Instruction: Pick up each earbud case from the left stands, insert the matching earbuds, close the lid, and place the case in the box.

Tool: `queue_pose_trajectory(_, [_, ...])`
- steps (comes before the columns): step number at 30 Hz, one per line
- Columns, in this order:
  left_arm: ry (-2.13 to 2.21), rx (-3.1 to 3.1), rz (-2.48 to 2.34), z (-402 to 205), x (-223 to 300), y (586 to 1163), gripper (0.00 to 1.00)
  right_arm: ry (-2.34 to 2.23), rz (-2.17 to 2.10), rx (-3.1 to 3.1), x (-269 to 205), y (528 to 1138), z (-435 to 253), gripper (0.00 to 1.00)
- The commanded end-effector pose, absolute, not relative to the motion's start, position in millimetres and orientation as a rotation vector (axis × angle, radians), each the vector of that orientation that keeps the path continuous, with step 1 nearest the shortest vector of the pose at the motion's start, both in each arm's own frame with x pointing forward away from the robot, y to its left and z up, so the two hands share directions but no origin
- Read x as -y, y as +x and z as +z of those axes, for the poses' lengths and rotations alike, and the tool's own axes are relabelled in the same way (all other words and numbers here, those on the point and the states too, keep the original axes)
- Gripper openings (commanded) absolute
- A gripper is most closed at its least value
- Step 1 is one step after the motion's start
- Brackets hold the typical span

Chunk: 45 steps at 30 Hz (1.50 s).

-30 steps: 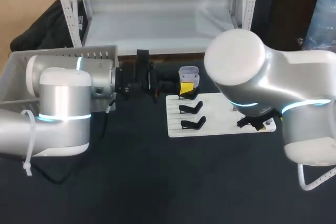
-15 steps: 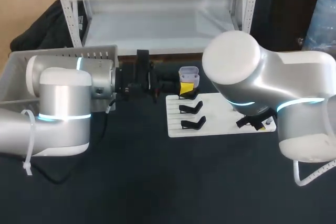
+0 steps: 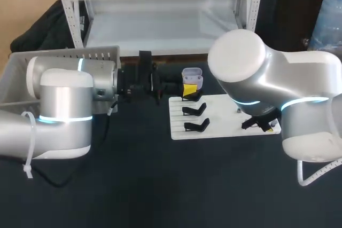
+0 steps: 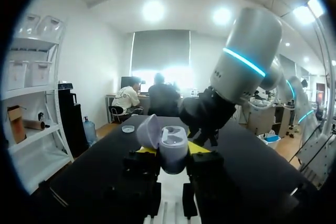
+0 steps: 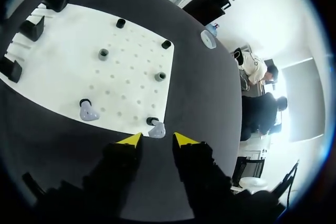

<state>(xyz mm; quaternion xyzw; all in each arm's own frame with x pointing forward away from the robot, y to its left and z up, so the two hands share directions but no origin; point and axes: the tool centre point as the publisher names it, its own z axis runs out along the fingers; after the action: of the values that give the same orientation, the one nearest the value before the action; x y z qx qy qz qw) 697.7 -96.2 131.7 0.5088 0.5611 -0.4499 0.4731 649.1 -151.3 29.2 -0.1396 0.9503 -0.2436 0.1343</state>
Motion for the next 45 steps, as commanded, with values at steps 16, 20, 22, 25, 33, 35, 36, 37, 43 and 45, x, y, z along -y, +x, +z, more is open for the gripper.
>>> queue_pose_trajectory(16, [1.241, -1.370, -1.100, 130.7, 96.2, 697.2, 0.00, -0.357, -0.701, -2.767, 150.3, 659.1, 23.4, 0.28])
queue_pose_trajectory(20, [1.241, -1.370, -1.100, 130.7, 96.2, 697.2, 0.00, -0.348, -0.704, -2.778, 148.9, 659.7, 21.8, 0.18])
queue_pose_trajectory(22, [1.241, -1.370, -1.100, 130.7, 96.2, 697.2, 0.00, -0.340, -0.712, -2.784, 149.8, 659.0, 19.7, 0.15])
queue_pose_trajectory(25, [1.241, -1.370, -1.100, 130.7, 96.2, 697.2, 0.00, -0.328, -0.712, -2.788, 150.0, 658.9, 19.8, 0.00])
queue_pose_trajectory(33, [1.241, -1.370, -1.100, 130.7, 96.2, 697.2, 0.00, -0.259, -0.741, -2.795, 149.4, 650.1, 46.2, 0.00])
queue_pose_trajectory(35, [1.241, -1.370, -1.100, 130.7, 96.2, 697.2, 0.00, -0.243, -0.737, -2.791, 148.3, 645.0, 59.8, 0.00])
queue_pose_trajectory(36, [1.241, -1.370, -1.100, 130.7, 96.2, 697.2, 0.00, -0.241, -0.750, -2.793, 146.5, 642.7, 66.4, 0.00])
queue_pose_trajectory(37, [1.241, -1.370, -1.100, 130.7, 96.2, 697.2, 0.00, -0.241, -0.751, -2.795, 144.3, 639.8, 74.6, 0.00])
queue_pose_trajectory(43, [1.241, -1.370, -1.100, 130.7, 96.2, 697.2, 0.00, -0.273, -0.750, -2.842, 121.9, 624.1, 120.5, 0.00])
queue_pose_trajectory(45, [1.241, -1.370, -1.100, 130.7, 96.2, 697.2, 0.00, -0.279, -0.699, -2.868, 115.1, 619.8, 134.0, 0.00])
